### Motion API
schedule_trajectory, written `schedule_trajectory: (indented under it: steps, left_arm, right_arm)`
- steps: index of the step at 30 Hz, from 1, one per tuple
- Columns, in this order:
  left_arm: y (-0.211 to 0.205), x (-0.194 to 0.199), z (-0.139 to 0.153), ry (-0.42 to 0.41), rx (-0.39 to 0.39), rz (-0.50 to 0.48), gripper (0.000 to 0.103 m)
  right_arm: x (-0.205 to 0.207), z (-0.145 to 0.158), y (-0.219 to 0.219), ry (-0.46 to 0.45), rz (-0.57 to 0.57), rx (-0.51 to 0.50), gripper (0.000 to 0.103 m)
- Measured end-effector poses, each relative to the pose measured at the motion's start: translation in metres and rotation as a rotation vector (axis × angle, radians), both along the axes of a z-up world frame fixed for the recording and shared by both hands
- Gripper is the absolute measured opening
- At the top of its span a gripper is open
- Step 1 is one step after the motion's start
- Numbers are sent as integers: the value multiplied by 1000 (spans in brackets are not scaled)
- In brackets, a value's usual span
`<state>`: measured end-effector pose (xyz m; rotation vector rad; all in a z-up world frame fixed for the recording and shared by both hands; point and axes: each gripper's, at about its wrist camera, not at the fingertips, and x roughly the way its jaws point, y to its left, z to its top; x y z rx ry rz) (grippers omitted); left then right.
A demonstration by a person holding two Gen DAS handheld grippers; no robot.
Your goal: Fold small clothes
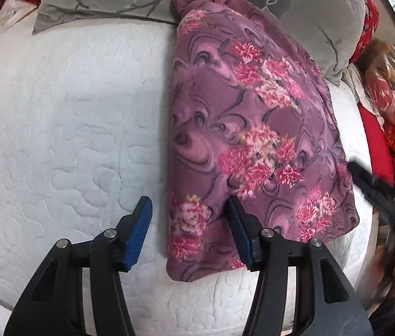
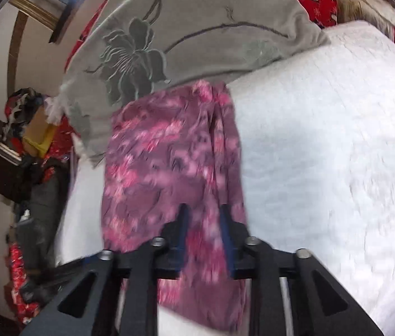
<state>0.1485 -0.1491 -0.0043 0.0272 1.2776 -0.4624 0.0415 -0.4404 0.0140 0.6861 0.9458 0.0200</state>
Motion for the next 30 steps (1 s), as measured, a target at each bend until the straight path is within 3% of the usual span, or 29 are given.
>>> schedule_trajectory:
  steps: [2, 3, 4, 7, 11, 14, 16, 20, 24, 26, 28, 30]
  left_arm:
    - [-1, -5, -1, -5, 8, 2, 54]
    - [-1, -7, -1, -8, 15, -3, 54]
    - [-3, -8, -1, -10, 18, -5, 54]
    - [-1, -6, -1, -8, 20, -4, 54]
    - [-8, -5, -1, -4, 32, -13, 53]
    - [-16, 2, 15, 11, -57, -16, 53]
    - [-18, 14, 37, -22, -127, 1, 53]
    - [-42, 51, 63, -96, -126, 20, 53]
    - [-63, 85, 41, -74, -42, 33, 53]
    - [-64, 94, 15, -48, 26, 18, 59]
    - [-53, 99, 10, -9, -45, 24, 60]
    - [-40, 104, 18, 16, -132, 56, 59]
  right_arm:
    - [-6, -7, 8, 47, 19, -7, 34]
    - [-10, -11, 11, 72, 42, -2, 15]
    - [-15, -11, 15, 66, 59, -9, 6]
    - [-33, -6, 17, -27, 28, -4, 7]
    - [-30, -35, 19, 59, 14, -37, 8]
    - [-25, -16, 23, 59, 15, -88, 13]
    - [-21, 6, 19, -5, -22, -116, 14]
    - [2, 34, 14, -128, -34, -77, 21]
    - [36, 32, 21, -151, -27, -83, 21]
    - [57, 8, 26, -74, -21, -138, 17]
    - [65, -21, 27, 21, 11, -169, 15]
    - [64, -10, 22, -24, 3, -144, 18]
